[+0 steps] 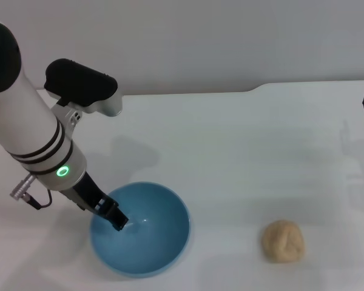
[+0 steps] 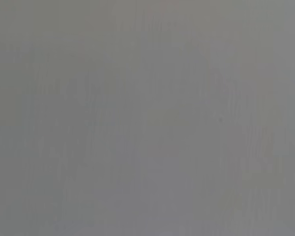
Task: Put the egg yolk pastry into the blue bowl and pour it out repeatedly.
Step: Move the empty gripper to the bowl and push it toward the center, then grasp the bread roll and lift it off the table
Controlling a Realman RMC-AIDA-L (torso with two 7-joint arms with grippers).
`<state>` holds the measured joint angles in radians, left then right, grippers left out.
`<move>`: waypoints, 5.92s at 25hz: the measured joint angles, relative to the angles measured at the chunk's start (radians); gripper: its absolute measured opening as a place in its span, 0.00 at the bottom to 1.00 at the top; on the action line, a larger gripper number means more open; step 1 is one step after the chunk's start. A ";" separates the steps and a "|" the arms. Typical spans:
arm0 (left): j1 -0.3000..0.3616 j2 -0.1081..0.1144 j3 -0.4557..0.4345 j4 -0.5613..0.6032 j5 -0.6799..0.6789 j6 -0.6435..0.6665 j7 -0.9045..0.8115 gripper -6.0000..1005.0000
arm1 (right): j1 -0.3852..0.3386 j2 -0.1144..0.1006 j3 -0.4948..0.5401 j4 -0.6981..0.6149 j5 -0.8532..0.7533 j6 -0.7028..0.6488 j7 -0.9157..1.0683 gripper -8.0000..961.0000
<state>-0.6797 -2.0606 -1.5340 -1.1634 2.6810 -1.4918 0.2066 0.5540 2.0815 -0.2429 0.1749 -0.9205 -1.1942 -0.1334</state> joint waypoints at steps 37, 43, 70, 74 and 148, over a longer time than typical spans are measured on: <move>-0.062 -0.004 0.025 0.198 -0.059 0.080 0.019 0.52 | -0.002 0.002 -0.002 0.006 0.000 -0.009 0.000 0.40; -0.078 -0.004 0.021 0.202 -0.060 0.082 0.019 0.38 | -0.002 0.002 -0.003 0.006 0.000 -0.009 0.000 0.39; -0.145 0.000 0.001 0.202 -0.059 0.109 0.030 0.04 | 0.049 -0.015 -0.009 -0.379 -0.515 0.172 1.137 0.38; -0.145 -0.002 0.005 0.204 -0.059 0.108 0.031 0.04 | 0.042 -0.013 -0.009 -0.385 -0.513 0.170 1.129 0.38; -0.227 -0.001 -0.098 0.215 -0.058 0.137 0.111 0.00 | 0.286 -0.014 -0.719 -0.907 -1.808 -0.380 2.667 0.33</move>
<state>-0.9065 -2.0617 -1.6322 -0.9479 2.6231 -1.3544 0.3171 0.8400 2.0680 -0.9620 -0.7320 -2.7284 -1.5747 2.5332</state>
